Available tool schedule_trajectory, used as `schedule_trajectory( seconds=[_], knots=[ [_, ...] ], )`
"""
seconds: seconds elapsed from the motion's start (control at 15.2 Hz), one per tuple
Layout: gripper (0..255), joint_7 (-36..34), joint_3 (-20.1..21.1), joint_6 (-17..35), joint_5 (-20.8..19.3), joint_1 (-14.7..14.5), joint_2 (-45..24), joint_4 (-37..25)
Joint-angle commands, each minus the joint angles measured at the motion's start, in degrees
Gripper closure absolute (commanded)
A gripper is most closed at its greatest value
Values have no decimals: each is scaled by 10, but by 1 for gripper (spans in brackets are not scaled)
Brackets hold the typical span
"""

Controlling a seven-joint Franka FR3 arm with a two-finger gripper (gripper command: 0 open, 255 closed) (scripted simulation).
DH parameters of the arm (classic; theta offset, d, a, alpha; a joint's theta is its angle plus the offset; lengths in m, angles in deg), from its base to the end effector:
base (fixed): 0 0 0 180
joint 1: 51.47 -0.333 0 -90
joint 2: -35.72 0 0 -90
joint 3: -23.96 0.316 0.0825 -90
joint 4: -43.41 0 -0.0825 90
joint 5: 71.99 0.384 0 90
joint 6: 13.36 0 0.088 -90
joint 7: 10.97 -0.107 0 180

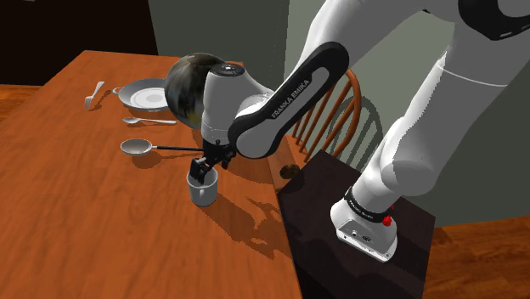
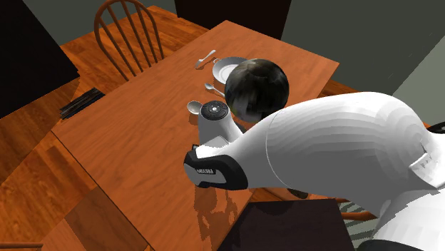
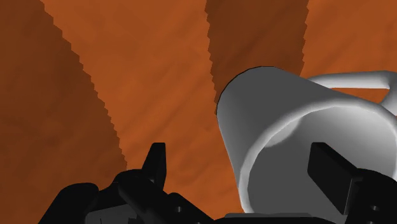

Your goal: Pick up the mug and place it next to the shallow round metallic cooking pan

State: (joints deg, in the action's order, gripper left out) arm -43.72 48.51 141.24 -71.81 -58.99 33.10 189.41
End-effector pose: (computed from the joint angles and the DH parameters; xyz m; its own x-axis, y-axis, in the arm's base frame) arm 0.3945 0.2484 0.2647 0.9966 -0.0190 0.0798 -0.0130 -0.9970 -0.0759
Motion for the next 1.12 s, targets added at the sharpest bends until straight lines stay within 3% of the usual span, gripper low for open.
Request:
schedule_trajectory(
  seconds=[0.0,0.4,0.46,1.06],
  knots=[
    [0,-5,-1,7,-7,0,-7,0],
    [0,-5,-1,7,-7,0,-7,0],
    [255,-5,-1,7,-7,0,-7,0],
    [255,-5,-1,7,-7,0,-7,0]
  ],
)
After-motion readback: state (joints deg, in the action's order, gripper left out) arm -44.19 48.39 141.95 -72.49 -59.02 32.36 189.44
